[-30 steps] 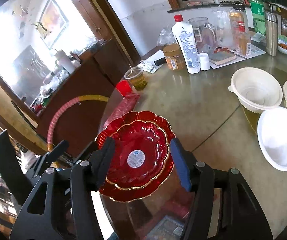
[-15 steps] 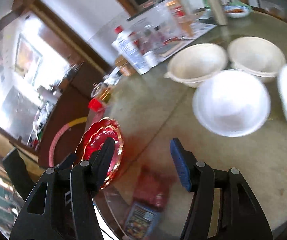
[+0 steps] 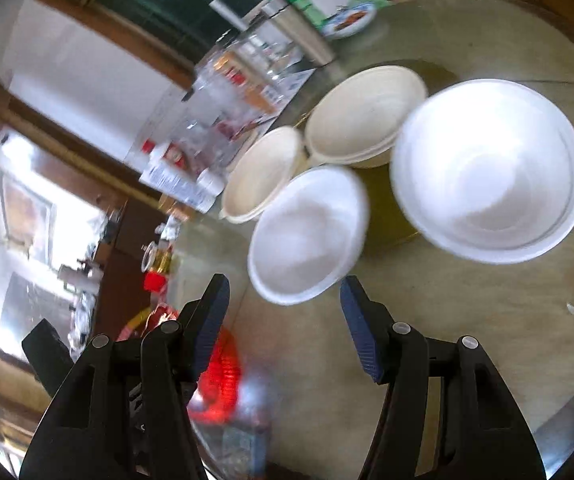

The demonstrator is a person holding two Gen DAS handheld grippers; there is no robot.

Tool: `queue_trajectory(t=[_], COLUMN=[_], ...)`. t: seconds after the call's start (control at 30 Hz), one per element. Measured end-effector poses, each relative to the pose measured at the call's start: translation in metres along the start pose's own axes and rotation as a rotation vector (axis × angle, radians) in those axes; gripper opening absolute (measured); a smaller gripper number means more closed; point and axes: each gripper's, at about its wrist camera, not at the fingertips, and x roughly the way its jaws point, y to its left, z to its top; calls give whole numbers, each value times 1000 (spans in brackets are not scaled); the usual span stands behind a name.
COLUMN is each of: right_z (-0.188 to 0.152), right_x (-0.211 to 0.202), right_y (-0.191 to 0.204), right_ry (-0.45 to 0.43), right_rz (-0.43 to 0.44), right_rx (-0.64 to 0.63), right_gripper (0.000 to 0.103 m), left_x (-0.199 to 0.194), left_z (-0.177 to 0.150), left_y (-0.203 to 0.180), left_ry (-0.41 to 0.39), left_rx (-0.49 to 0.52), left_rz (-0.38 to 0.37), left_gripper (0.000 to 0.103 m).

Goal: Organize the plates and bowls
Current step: 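Move both grippers away from the plates toward the white bowl, then grasp the rim of the white bowl with both grippers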

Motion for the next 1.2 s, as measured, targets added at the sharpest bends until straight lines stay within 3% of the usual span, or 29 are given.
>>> queue_trajectory(t=[0.33,1.07,1.13,1.2], right_z=[25,38,37,37], right_x=[26,62,63,63], right_y=[-35,-34,-32,-29], right_ry=[32,100,98,95], right_rz=[-53,-119,-117,-129], right_rx=[110,100,91,74], right_gripper=[58,58,55,44], left_x=[35,77,78,78], left_z=[19,27,27,26], left_y=[-22,-35,-34,-35], left_ry=[25,93,93,93], left_rx=[-13,-21,-25,-26], left_rz=[32,24,27,19], left_gripper=[81,81,80,80])
